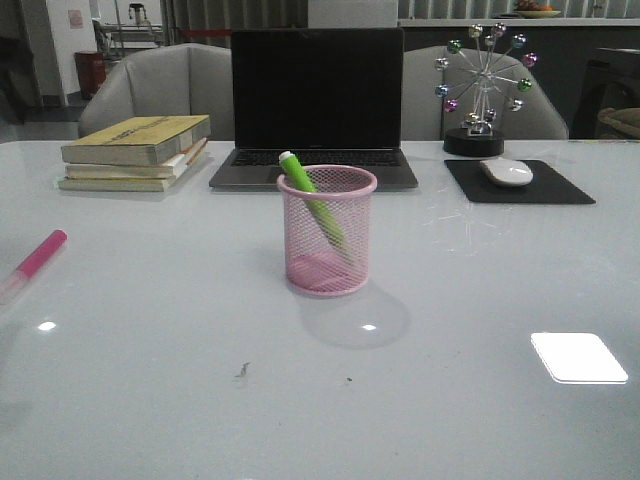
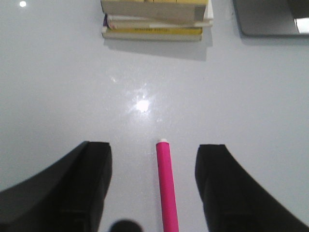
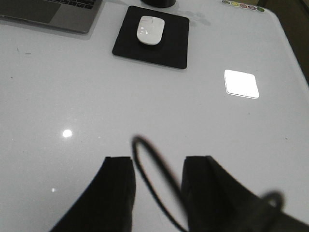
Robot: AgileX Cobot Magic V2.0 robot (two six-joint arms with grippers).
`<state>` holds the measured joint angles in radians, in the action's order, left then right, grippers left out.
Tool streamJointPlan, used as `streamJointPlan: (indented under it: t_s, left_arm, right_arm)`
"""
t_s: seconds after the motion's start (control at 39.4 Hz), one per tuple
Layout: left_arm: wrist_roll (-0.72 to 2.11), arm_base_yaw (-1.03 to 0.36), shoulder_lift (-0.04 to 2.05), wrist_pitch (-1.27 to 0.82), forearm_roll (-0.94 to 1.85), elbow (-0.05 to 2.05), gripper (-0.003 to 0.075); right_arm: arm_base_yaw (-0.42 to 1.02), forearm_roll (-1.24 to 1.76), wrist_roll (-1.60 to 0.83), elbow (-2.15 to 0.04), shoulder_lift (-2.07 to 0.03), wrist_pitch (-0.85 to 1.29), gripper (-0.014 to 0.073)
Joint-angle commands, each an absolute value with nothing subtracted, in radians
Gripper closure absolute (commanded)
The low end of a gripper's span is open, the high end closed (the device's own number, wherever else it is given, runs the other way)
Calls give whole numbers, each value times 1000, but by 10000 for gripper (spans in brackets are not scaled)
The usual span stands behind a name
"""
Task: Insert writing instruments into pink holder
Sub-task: 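Move the left gripper down onto the pink marker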
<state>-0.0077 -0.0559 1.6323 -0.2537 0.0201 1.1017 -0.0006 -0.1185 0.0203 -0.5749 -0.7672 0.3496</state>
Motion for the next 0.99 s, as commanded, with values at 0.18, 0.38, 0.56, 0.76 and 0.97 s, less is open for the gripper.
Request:
streamJointPlan:
  t_s: [0.18, 0.38, 0.56, 0.76, 0.97]
  left_arm:
    - [-13, -67, 1712, -130, 52, 1139, 273]
    - [-13, -67, 1762, -140, 57, 1145, 273]
    - [-13, -67, 1807, -261, 57, 1218, 273]
    - [-13, -67, 1868, -432, 65, 1333, 273]
    - [-13, -67, 1906, -522, 100, 1388, 273]
  right_arm:
    - [-6, -137, 14, -606, -757, 278, 216]
    - [-6, -137, 14, -606, -757, 278, 216]
    - [-6, -137, 14, -606, -757, 278, 216]
    - [-6, -137, 14, -606, -757, 278, 216]
    - [-6, -137, 14, -606, -757, 278, 216]
